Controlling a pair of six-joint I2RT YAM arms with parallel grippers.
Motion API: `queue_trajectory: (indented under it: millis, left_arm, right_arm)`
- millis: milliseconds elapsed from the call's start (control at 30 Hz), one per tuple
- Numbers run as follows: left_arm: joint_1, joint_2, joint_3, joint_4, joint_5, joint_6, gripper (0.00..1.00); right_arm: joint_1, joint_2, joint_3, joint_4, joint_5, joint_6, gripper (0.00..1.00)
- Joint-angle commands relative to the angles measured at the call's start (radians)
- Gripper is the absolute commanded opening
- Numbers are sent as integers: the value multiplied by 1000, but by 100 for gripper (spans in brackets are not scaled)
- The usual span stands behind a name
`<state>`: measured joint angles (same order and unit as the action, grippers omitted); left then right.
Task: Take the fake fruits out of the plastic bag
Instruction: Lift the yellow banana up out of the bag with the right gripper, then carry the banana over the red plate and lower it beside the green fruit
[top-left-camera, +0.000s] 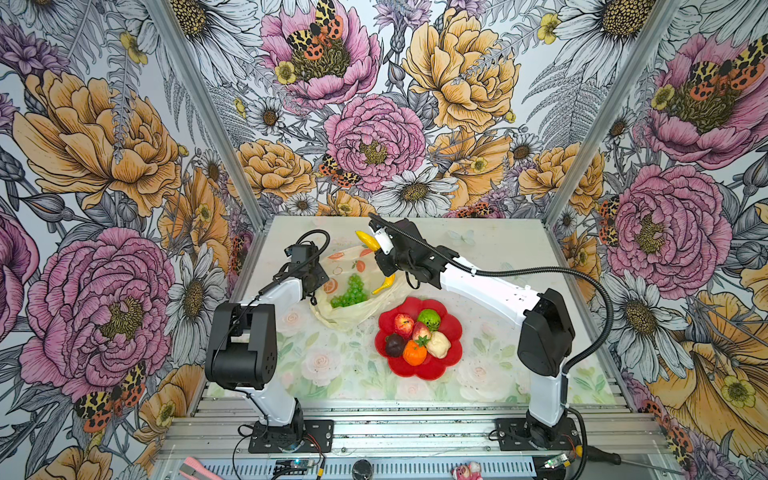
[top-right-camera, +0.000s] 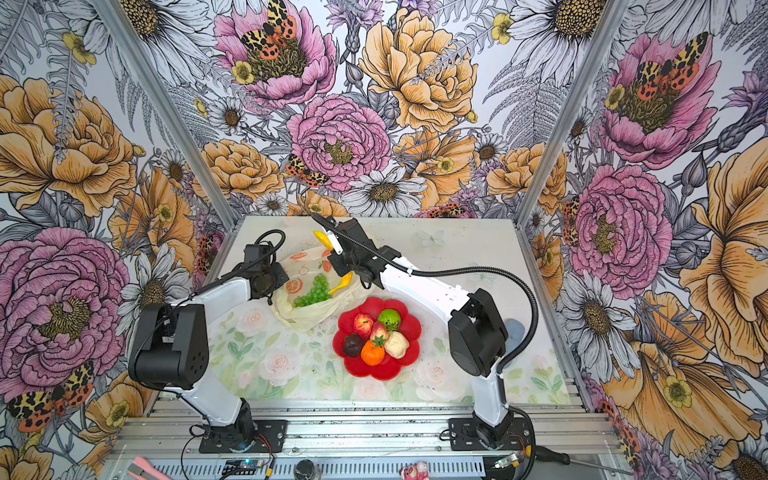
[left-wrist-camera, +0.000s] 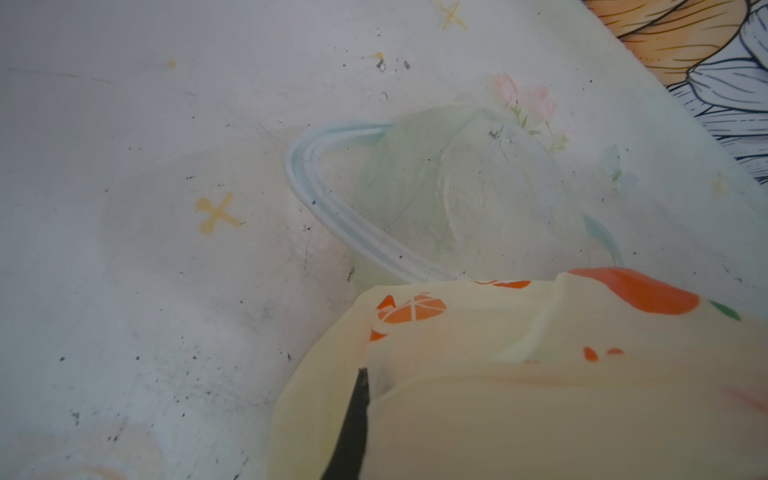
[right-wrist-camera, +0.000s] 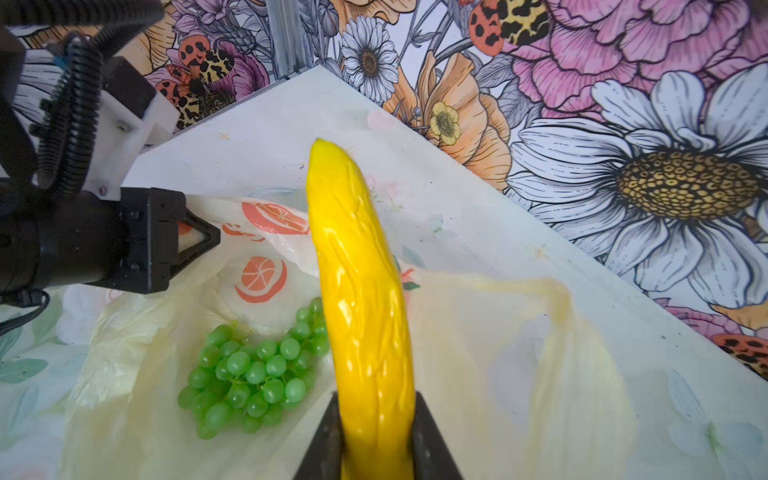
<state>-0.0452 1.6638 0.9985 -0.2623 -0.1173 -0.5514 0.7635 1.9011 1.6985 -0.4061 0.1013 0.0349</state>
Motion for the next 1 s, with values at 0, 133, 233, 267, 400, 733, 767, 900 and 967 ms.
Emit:
queue_trajectory:
  millis: [0,133,233,267,400,733,767,900,967]
  left_arm:
    - [18,-49,-31,40,-28,-8,0]
    - [37,-90,-71,58,-41,-24,0]
    - [53,-127,-106,72,-51,-28,0]
    - [57,-136,-114,74,-56,-30,0]
    - [73,-172,-146,90,-64,-30,0]
    - [77,-177,-158,96,-56,-22,0]
    - [76,-178,-157,97,-57,-19,0]
    - [77,-173,-161,101,-55,-21,0]
    - [77,-170,-159,103,-51,-21,0]
  right_arm:
    - [-9,-140,-88,20,36,13,14]
    - [-22,-270,-253,-12,66,27,14]
    - [-40,-358,-374,-44,82,44,14]
    - [-45,-381,-408,-51,86,53,14]
    - [-68,-465,-543,-77,86,92,13]
    - [-78,-511,-674,-155,35,114,13]
    - [-79,-514,-680,-164,35,115,12]
    - [-78,-519,-712,-189,30,131,12]
    - [-78,-519,-728,-188,29,142,12]
